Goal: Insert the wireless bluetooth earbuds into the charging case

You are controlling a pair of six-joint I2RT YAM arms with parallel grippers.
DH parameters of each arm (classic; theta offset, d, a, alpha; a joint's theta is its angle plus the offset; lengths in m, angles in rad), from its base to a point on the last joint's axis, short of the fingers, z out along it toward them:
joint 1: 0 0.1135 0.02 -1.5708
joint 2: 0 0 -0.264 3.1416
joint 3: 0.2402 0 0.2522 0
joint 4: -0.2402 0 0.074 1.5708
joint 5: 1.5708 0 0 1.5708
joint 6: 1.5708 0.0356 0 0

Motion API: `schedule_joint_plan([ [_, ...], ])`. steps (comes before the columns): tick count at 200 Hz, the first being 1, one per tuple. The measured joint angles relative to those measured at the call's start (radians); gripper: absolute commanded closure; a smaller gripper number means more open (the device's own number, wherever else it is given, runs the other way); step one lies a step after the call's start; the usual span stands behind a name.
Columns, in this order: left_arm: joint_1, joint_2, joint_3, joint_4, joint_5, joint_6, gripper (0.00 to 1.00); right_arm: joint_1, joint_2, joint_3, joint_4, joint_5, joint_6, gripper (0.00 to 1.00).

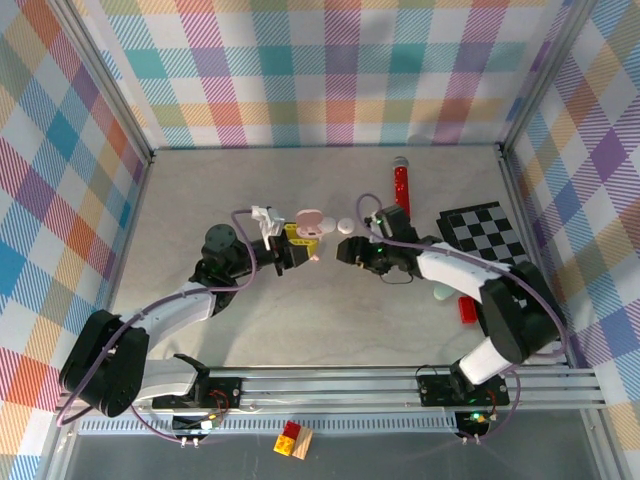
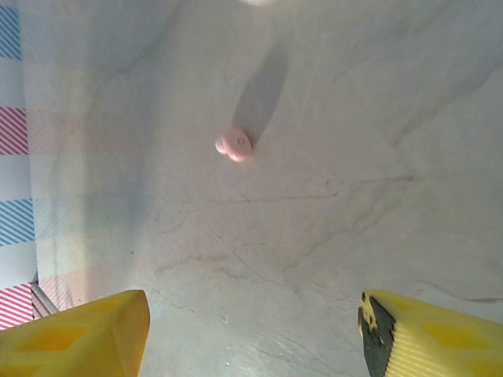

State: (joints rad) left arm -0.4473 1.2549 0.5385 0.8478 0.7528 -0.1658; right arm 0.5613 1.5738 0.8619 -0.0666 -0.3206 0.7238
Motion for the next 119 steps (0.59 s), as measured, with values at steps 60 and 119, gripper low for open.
schedule_joint_plan([
  [60,0.081,-0.058,-0.046,0.023,-0.053,-0.022,0.67,0.124,0.171,0.032,0.115,0.026,0.174,0.39],
  [119,0.130,-0.087,-0.063,0.027,-0.105,-0.037,0.67,0.135,0.288,0.162,0.154,0.026,0.208,0.51],
])
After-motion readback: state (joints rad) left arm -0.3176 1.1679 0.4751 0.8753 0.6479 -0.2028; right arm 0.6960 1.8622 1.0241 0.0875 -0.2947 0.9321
